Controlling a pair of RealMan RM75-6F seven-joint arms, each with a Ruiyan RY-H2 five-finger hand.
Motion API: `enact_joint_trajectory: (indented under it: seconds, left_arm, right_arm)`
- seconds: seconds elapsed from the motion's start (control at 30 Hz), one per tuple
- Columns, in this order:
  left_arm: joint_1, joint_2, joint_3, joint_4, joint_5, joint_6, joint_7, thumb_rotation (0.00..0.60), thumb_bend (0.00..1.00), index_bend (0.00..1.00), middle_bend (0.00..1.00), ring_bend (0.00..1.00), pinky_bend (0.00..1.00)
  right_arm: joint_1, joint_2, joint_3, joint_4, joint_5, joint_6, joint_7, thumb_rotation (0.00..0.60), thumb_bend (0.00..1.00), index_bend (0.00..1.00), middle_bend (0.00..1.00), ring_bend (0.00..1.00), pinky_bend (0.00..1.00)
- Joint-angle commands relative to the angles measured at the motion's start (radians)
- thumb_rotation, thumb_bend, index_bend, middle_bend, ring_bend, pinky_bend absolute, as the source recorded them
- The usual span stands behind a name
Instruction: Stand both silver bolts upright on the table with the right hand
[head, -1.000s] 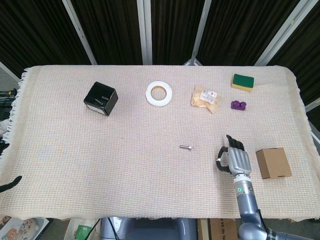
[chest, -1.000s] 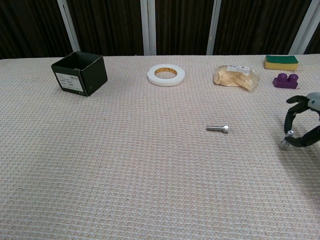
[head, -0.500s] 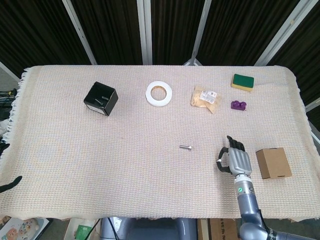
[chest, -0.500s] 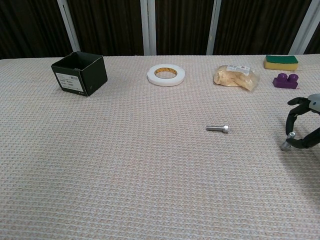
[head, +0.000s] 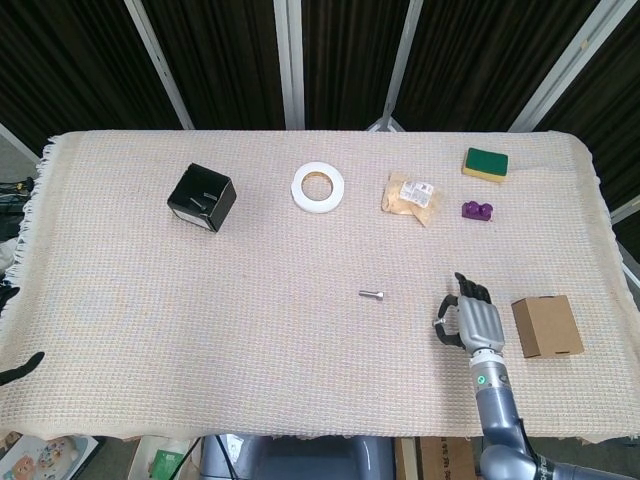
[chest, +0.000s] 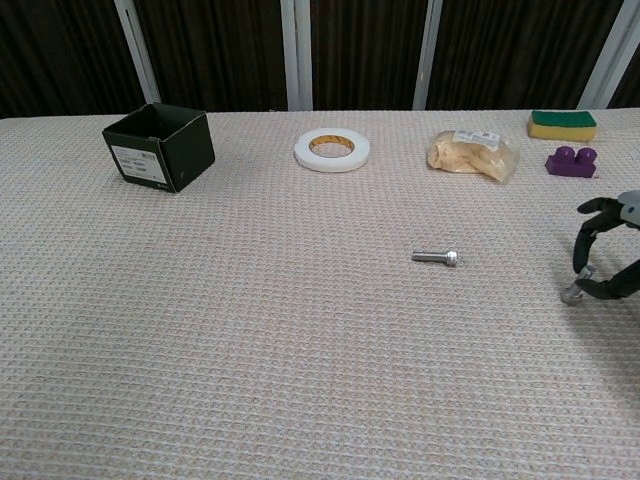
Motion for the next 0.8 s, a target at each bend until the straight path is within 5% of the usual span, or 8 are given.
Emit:
enact_joint_trajectory:
  seconds: [0.03, 0.27, 0.63, 0.8]
  left_arm:
    - [0.0, 0.0, 0.0, 0.0, 0.001, -0.001, 0.002, 0.6, 0.15, 0.17, 0.15, 0.01, 0.05]
    - [0.001, 0.0, 0.0, 0.0, 0.0, 0.002, 0.0, 0.6, 0.15, 0.17, 0.15, 0.01, 0.05]
    - [0.001, 0.0, -0.001, 0.0, -0.001, 0.002, -0.002, 0.6, 0.15, 0.17, 0.15, 0.01, 0.05]
    - [-0.001, 0.001, -0.003, 0.001, -0.005, -0.002, -0.004, 0.6, 0.15, 0.17, 0.15, 0.01, 0.05]
  right_arm:
    - [0.002, 0.004, -0.002, -0.003, 0.003, 0.0, -0.004, 0.6, 0.37, 0.51, 0.0, 0.04, 0.02]
    - [0.01, 0.014, -0.011, -0.014, 0.011, 0.0, -0.022, 0.6, 0.37, 0.46, 0.0, 0.02, 0.03]
    - [0.027, 0.022, -0.012, -0.066, -0.033, 0.042, -0.052, 0.6, 0.25, 0.2, 0.0, 0.0, 0.02]
    - [0.076, -0.03, 0.009, -0.11, -0.059, 0.114, -0.164, 0.6, 0.24, 0.17, 0.0, 0.0, 0.01]
